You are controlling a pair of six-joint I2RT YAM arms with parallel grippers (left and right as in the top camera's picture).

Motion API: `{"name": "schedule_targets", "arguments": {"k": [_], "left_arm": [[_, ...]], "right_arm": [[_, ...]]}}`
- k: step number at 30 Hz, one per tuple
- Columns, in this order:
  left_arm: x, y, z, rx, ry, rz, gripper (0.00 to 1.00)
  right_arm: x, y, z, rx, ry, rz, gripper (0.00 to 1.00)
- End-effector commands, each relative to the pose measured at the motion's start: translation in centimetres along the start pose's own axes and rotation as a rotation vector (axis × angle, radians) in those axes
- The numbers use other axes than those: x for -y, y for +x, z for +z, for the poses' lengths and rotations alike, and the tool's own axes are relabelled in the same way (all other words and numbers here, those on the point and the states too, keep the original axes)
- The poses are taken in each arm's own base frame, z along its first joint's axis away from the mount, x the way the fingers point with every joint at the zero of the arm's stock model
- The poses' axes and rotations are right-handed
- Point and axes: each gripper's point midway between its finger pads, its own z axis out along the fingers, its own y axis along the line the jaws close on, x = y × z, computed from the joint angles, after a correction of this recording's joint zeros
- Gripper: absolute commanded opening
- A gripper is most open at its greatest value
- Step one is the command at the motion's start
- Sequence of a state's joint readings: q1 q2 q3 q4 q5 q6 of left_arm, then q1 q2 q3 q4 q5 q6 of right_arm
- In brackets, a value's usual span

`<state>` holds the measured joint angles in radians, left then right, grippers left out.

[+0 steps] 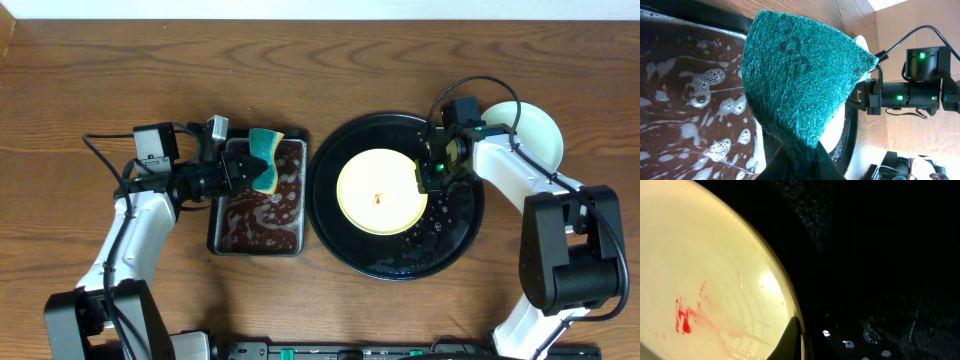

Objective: Clean dirty plates on tray and stack at the side
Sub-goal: 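Lift the sponge out of the soapy tray with left gripper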

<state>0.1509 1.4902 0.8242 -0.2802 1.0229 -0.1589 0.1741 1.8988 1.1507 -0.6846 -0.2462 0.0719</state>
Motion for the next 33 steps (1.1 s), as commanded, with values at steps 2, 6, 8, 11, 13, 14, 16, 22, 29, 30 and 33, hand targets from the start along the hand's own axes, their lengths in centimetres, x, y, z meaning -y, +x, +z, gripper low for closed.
{"name": "schedule_targets", "arguments": {"k": [2, 6, 8, 11, 13, 14, 16, 22, 29, 30, 33], "left_arm": [[0.6, 0.1, -0.2, 0.002, 0.034, 0.021, 0.08], [0.6, 0.1, -0.2, 0.001, 0.034, 0.021, 0.07], [0.6, 0.1, -0.2, 0.002, 0.034, 0.021, 0.07], [0.6, 0.1, -0.2, 0.001, 0.034, 0.021, 0.07], [0.8, 0.1, 0.0, 0.001, 0.037, 0.034, 0.07], [0.8, -0.1, 0.2, 0.005, 0.026, 0.049, 0.07], [-0.1, -0.6, 0.7, 0.028, -0.071, 0.100, 0.07], [-0.7, -2.5, 2.2, 0.119, -0.368, 0.336, 0.07], [1.3, -3.4, 2.1, 0.219, -0.553, 0.478, 0.07], [1.4, -3.3, 2.1, 0.221, -0.567, 0.485, 0.07], [1.1, -2.6, 2.2, 0.199, -0.599, 0.489, 0.07]], "right_arm": [[0.4, 0.9, 1.0, -0.028, 0.012, 0.013, 0.02], [0.4, 0.9, 1.0, -0.027, 0.012, 0.013, 0.02], [0.4, 0.9, 1.0, -0.027, 0.012, 0.013, 0.02], [0.4, 0.8, 1.0, -0.027, 0.012, 0.013, 0.02], [0.4, 0.9, 1.0, -0.027, 0.012, 0.013, 0.02], [0.4, 0.8, 1.0, -0.027, 0.012, 0.013, 0.02], [0.4, 0.8, 1.0, -0.024, 0.012, 0.012, 0.02], [0.4, 0.7, 1.0, -0.023, 0.012, 0.012, 0.02], [0.4, 0.8, 1.0, -0.024, 0.012, 0.012, 0.03], [0.4, 0.8, 1.0, -0.024, 0.012, 0.012, 0.03], [0.4, 0.8, 1.0, -0.024, 0.012, 0.012, 0.03]]}}
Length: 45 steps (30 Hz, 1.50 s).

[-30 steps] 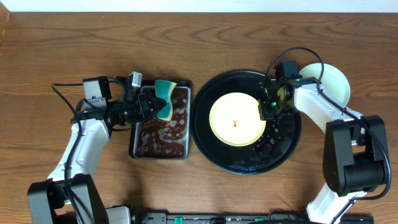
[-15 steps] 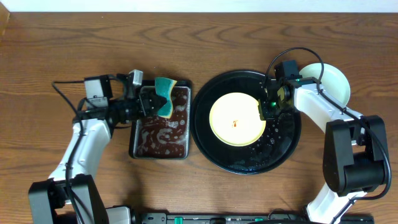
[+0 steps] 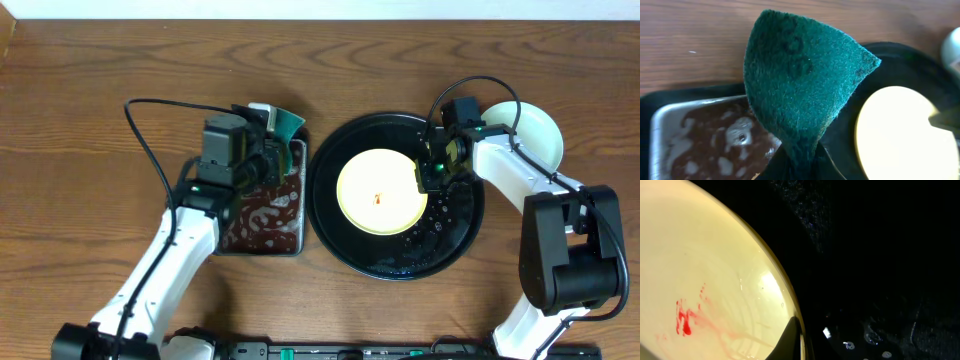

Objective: Clean dirty plates on tray and stack at the side
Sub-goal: 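Lift the sponge out of the soapy tray with left gripper, then move the green sponge over the yellow plate with left gripper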

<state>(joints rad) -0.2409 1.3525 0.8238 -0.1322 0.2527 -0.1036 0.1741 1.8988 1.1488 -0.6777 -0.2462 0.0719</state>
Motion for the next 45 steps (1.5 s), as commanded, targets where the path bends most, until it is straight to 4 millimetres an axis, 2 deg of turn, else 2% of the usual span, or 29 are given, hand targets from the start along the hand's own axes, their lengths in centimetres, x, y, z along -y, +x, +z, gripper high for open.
{"name": "schedule_targets", "arguments": {"k": [1, 5, 8, 14, 17, 22, 26, 30, 33, 36, 40, 43, 45], "left_arm": [[-1.6, 0.4, -0.2, -0.001, -0.123, 0.028, 0.07], [-1.3, 1.4, 0.0, -0.040, -0.120, 0.030, 0.07], [0.0, 1.4, -0.2, -0.066, -0.104, 0.008, 0.07], [4.7, 0.4, -0.1, -0.112, -0.033, 0.074, 0.07], [7.8, 0.7, 1.0, -0.143, 0.033, 0.081, 0.07], [13.8, 3.4, 3.9, -0.218, 0.210, 0.067, 0.07], [16.7, 6.0, 6.7, -0.269, 0.254, 0.010, 0.07], [18.1, 8.4, 9.1, -0.309, 0.261, -0.063, 0.07], [18.5, 9.5, 10.3, -0.324, 0.260, -0.065, 0.07], [17.6, 10.7, 11.4, -0.345, 0.225, -0.062, 0.08], [15.2, 11.9, 12.3, -0.370, 0.128, -0.031, 0.08], [12.1, 12.3, 12.0, -0.390, 0.000, -0.030, 0.07], [10.8, 11.9, 11.6, -0.390, -0.044, -0.036, 0.07]], "right_arm": [[0.4, 0.9, 1.0, -0.028, 0.012, 0.013, 0.03], [0.4, 0.9, 1.0, -0.028, 0.012, 0.013, 0.03], [0.4, 0.9, 1.0, -0.029, 0.012, 0.013, 0.03], [0.2, 1.3, 1.0, -0.046, 0.012, 0.012, 0.02], [-0.2, 1.7, 1.1, -0.062, 0.012, 0.004, 0.01], [-0.7, 1.8, 1.2, -0.067, 0.011, -0.011, 0.02], [-0.7, 1.9, 1.2, -0.067, 0.011, -0.012, 0.02], [-0.7, 1.9, 1.2, -0.070, 0.011, -0.011, 0.02], [-0.7, 1.9, 1.2, -0.070, 0.011, -0.011, 0.02], [-0.7, 1.9, 1.2, -0.070, 0.011, -0.011, 0.01], [-0.7, 2.0, 1.2, -0.071, 0.011, -0.010, 0.01], [-0.7, 2.1, 1.2, -0.075, 0.012, -0.010, 0.01], [-0.7, 2.1, 1.2, -0.075, 0.012, -0.010, 0.01]]}}
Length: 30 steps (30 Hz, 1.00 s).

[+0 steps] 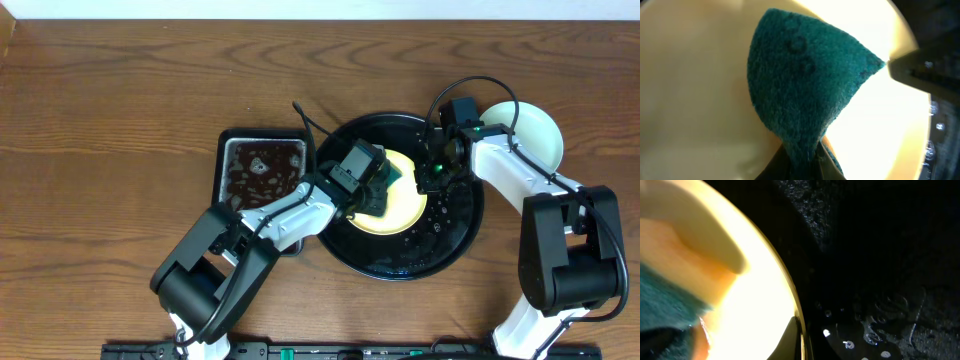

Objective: Clean dirty plates on tray and stack at the side
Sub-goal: 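Move the green sponge over the yellow plate with left gripper, then scrub the yellow plate with the sponge in left gripper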

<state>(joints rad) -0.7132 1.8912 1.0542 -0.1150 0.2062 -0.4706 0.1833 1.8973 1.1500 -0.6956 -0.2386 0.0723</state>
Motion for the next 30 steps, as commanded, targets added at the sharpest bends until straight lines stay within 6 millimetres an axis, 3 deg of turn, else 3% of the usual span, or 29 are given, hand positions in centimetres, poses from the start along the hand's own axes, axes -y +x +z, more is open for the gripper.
{"name": "schedule_targets", "arguments": {"k": [1, 8, 18, 25, 30], "left_arm": [[-4.3, -0.7, -0.8, 0.026, -0.155, -0.022, 0.08], [0.3, -3.7, -3.9, 0.121, 0.036, -0.002, 0.07], [3.7, -2.8, -1.0, 0.135, 0.108, -0.031, 0.08], [2.4, -1.2, 1.4, 0.081, 0.071, -0.063, 0.08], [-0.1, 0.0, 1.5, 0.040, -0.039, -0.036, 0.08]], "right_arm": [[-0.5, 1.6, 1.2, -0.058, 0.004, -0.005, 0.01], [-0.5, 1.6, 1.2, -0.058, 0.004, -0.005, 0.01], [-0.5, 1.6, 1.2, -0.058, 0.004, -0.005, 0.01], [-0.5, 1.7, 1.2, -0.061, 0.004, -0.004, 0.01], [-0.5, 1.8, 1.2, -0.065, 0.005, -0.004, 0.01]]}}
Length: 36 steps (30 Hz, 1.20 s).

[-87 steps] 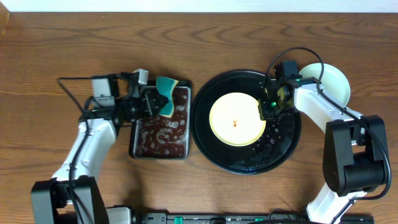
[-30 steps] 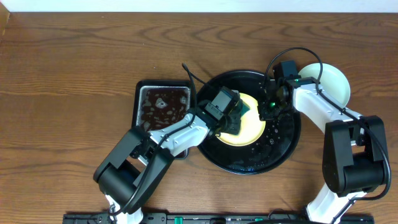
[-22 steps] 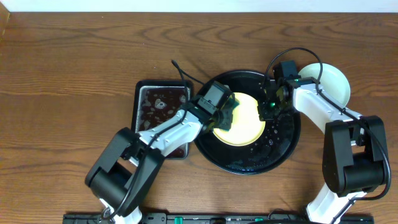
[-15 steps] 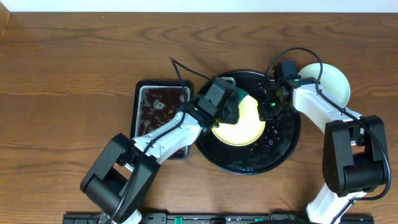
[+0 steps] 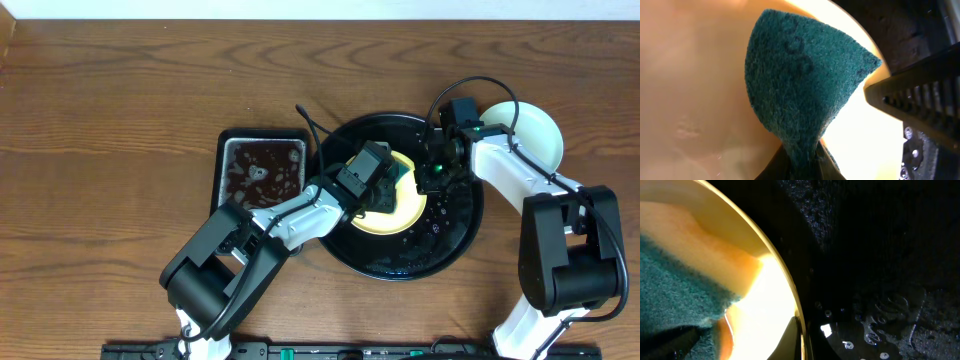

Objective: Clean dirty plates on tray and stack at the side
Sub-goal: 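Scrub the yellow plate with the sponge in left gripper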

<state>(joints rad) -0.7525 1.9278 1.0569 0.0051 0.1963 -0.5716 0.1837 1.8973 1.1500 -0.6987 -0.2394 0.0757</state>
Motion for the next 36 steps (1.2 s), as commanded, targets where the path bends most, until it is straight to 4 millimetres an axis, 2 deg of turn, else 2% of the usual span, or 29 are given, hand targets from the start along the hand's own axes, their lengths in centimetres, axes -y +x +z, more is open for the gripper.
{"name": "schedule_targets", "arguments": {"k": [1, 4, 6, 9, 12, 16, 21, 24, 30, 36], "left_arm": [[-3.1, 0.6, -0.2, -0.015, -0.131, 0.032, 0.08], [-5.4, -0.2, -1.6, 0.004, -0.236, 0.052, 0.07], [-6.0, -0.9, -2.7, 0.012, -0.251, 0.061, 0.08], [-5.9, -2.2, -4.6, 0.046, -0.239, 0.052, 0.07], [-4.4, -2.8, -5.4, 0.063, -0.175, 0.053, 0.07], [-1.9, -2.3, -4.6, 0.046, -0.075, 0.077, 0.07], [-0.1, -1.8, -3.0, 0.060, -0.036, 0.117, 0.08], [0.3, -1.1, -1.8, 0.051, -0.028, 0.133, 0.08], [-1.7, 0.0, -0.3, 0.002, -0.077, 0.121, 0.08], [-4.8, -1.0, -1.5, 0.002, -0.157, 0.064, 0.08]], "right_arm": [[-0.5, 1.7, 1.2, -0.063, 0.005, -0.007, 0.01], [-0.5, 1.8, 1.2, -0.066, 0.006, -0.006, 0.01], [-0.5, 1.8, 1.2, -0.066, 0.006, -0.007, 0.01], [-0.5, 1.8, 1.2, -0.065, 0.006, -0.007, 0.01], [-0.5, 1.8, 1.2, -0.066, 0.006, -0.006, 0.01], [-0.5, 1.8, 1.2, -0.065, 0.006, -0.006, 0.01], [-0.5, 1.8, 1.2, -0.065, 0.006, -0.006, 0.01], [-0.5, 1.8, 1.2, -0.065, 0.006, -0.006, 0.01], [-0.5, 1.8, 1.2, -0.066, 0.006, -0.006, 0.01], [-0.5, 1.8, 1.2, -0.066, 0.006, -0.006, 0.01]]}}
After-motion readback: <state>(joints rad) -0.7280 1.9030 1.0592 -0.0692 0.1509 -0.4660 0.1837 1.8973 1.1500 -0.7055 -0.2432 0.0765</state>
